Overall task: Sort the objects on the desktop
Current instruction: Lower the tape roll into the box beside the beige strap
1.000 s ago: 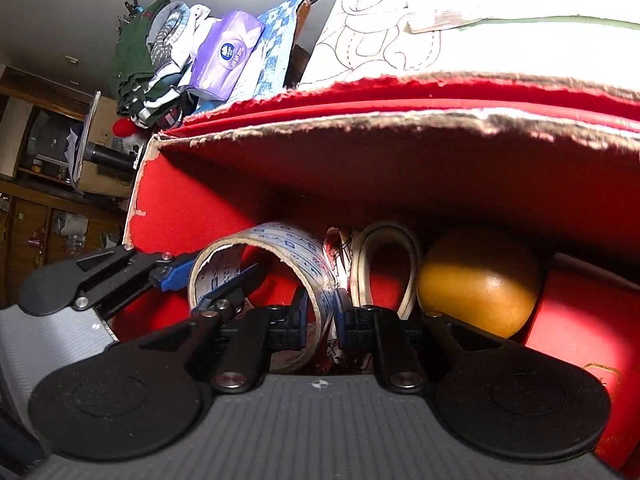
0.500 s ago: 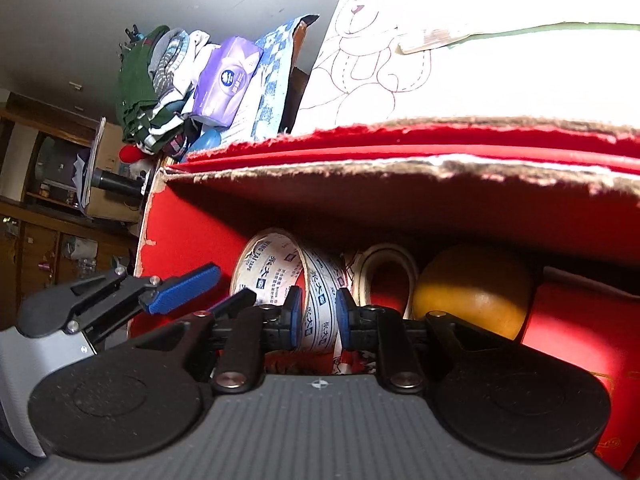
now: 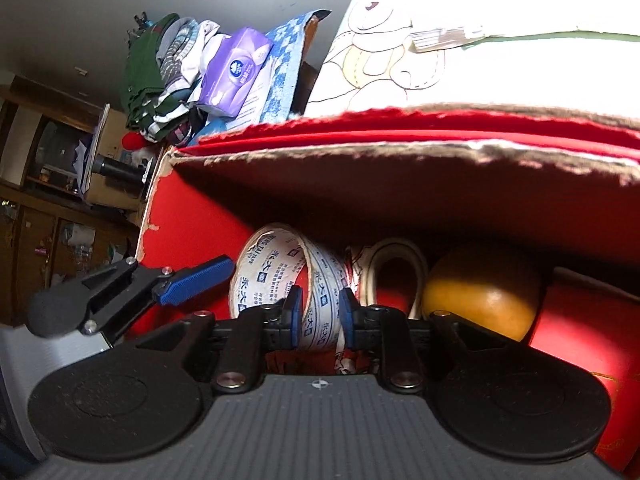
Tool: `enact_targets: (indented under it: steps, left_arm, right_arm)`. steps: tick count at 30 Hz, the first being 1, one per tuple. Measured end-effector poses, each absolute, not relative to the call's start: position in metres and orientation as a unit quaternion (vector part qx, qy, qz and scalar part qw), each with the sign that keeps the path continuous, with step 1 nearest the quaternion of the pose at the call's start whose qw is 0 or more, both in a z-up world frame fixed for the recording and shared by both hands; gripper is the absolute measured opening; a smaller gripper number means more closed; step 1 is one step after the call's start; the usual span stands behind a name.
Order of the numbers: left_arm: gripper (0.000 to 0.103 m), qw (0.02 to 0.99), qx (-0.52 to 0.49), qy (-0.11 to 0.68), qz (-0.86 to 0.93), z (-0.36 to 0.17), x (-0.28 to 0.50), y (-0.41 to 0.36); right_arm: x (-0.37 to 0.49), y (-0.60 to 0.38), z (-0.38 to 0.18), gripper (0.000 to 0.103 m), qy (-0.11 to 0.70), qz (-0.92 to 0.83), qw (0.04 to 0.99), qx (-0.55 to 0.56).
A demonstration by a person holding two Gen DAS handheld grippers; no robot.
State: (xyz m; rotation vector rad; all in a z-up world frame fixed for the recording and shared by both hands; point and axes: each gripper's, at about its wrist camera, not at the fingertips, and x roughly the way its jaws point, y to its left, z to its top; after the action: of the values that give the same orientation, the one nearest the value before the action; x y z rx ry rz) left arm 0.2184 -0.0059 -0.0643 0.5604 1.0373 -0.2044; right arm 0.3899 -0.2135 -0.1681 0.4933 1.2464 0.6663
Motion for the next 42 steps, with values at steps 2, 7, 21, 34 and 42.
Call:
enact_targets:
  steps: [2,7,21,34,42]
  left_arm:
    - [0.054,0.825,0.264,0.49,-0.095,-0.068,0.219,-0.005]
    - [0.054,0.827,0.251,0.494,-0.099,-0.067,0.221,-0.002]
    - [0.054,0.827,0.226,0.501,-0.115,-0.067,0.224,0.002]
    - [0.055,0.834,0.195,0.5,-0.125,-0.065,0.225,0.009]
    - [0.055,0.828,0.173,0.516,-0.135,-0.066,0.23,0.014]
  right_arm:
    - [0.39,-0.215,-0.167,0.024,0.562,0.301,0.736,0.225]
    - [0.39,-0.218,-0.164,0.029,0.552,0.299,0.742,0.234]
    - [0.386,-0.212,-0.159,0.027,0.543,0.299,0.758,0.202]
    - [0.369,-0.212,-0.141,0.032,0.526,0.263,0.787,0.188]
    - [0.36,-0.214,-0.137,0.033,0.508,0.221,0.811,0.187]
